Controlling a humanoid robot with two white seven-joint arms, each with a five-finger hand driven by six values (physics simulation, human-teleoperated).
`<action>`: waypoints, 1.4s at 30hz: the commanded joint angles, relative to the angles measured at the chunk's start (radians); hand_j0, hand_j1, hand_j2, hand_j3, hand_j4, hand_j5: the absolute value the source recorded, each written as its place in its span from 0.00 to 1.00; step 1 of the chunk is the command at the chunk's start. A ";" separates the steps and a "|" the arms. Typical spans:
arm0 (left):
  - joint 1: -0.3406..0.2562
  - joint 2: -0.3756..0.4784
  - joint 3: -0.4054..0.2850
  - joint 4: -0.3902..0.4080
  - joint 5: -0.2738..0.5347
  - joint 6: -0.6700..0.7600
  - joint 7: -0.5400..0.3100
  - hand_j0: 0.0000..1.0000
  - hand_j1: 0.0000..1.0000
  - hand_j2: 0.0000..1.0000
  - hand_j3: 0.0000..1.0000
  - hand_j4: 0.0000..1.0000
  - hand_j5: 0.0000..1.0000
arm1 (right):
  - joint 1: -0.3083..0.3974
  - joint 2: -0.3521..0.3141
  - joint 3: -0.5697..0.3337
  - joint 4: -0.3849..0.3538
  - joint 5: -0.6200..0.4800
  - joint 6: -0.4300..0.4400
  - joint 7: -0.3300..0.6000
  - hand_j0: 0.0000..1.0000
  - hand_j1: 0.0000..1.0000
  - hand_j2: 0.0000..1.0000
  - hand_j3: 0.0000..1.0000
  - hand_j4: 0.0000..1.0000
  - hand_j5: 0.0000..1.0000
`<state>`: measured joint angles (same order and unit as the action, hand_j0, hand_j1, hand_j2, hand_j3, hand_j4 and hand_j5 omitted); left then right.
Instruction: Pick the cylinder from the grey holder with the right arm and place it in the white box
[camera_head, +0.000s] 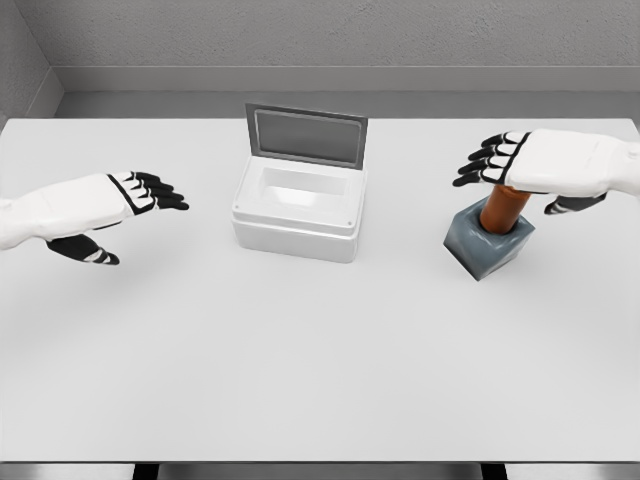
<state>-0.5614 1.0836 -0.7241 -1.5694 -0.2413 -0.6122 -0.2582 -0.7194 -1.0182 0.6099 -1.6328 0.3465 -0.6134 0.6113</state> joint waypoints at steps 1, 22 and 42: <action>0.000 0.001 -0.003 0.000 0.007 0.001 0.000 1.00 1.00 1.00 1.00 1.00 1.00 | 0.000 0.010 0.005 0.025 -0.001 0.003 0.000 1.00 1.00 1.00 1.00 1.00 1.00; 0.000 0.001 -0.008 0.000 0.007 0.001 0.000 1.00 1.00 1.00 1.00 1.00 1.00 | -0.018 0.052 0.042 0.085 0.034 0.003 0.000 0.86 0.86 0.86 0.86 0.86 0.86; 0.002 -0.008 -0.014 0.000 0.007 0.001 0.000 1.00 1.00 1.00 1.00 1.00 1.00 | -0.026 0.038 0.034 0.085 0.020 0.003 0.000 0.41 0.41 0.41 0.41 0.41 0.41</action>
<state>-0.5599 1.0742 -0.7386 -1.5692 -0.2413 -0.6122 -0.2582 -0.7455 -0.9760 0.6514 -1.5487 0.3716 -0.6135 0.6116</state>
